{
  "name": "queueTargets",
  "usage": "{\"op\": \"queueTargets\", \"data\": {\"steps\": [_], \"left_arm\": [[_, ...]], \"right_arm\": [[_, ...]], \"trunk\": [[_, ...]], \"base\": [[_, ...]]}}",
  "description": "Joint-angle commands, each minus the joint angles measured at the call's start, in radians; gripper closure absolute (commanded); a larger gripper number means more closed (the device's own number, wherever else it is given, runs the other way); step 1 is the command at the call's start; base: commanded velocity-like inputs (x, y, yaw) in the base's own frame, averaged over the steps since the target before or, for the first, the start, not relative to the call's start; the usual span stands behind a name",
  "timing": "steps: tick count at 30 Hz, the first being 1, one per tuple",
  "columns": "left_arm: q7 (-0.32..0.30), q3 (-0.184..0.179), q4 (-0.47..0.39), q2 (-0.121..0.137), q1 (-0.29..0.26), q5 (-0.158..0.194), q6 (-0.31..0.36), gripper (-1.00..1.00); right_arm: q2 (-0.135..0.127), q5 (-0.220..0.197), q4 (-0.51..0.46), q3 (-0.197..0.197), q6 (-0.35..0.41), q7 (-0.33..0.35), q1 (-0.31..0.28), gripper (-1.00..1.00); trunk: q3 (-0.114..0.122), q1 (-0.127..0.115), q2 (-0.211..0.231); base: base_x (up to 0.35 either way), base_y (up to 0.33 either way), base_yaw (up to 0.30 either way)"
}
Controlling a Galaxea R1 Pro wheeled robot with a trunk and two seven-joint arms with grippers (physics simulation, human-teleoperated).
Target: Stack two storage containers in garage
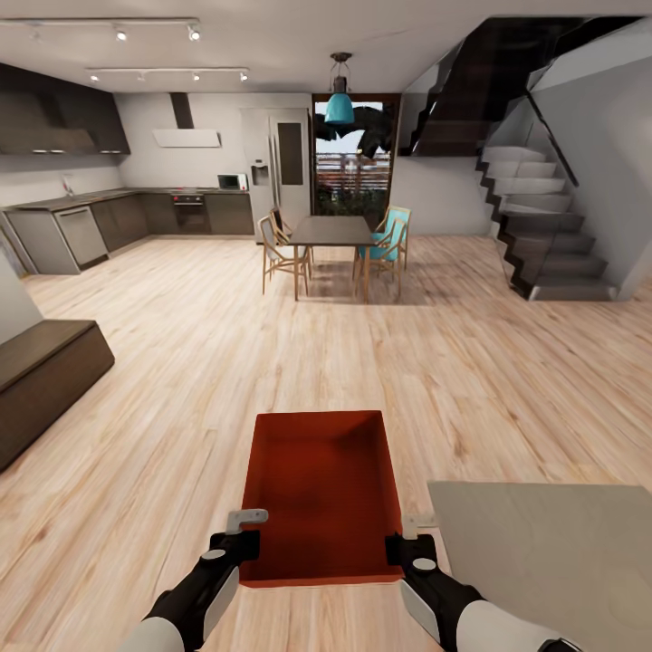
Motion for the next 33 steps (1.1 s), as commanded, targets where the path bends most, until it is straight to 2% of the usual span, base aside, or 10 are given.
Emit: {"op": "queueTargets", "data": {"steps": [1,33], "left_arm": [[0.013,0.010,-0.004,0.001,-0.001,-0.012,0.007,1.00],[0.013,0.010,-0.005,0.001,-0.001,-0.012,0.007,1.00]], "right_arm": [[-0.029,-0.010,0.015,0.013,-0.007,-0.007,-0.001,1.00],[-0.029,-0.010,0.015,0.013,-0.007,-0.007,-0.001,1.00]], "trunk": [[-0.001,0.001,-0.001],[-0.001,0.001,-0.001]], "base": [[0.322,0.000,0.000],[0.322,0.000,0.000]]}}
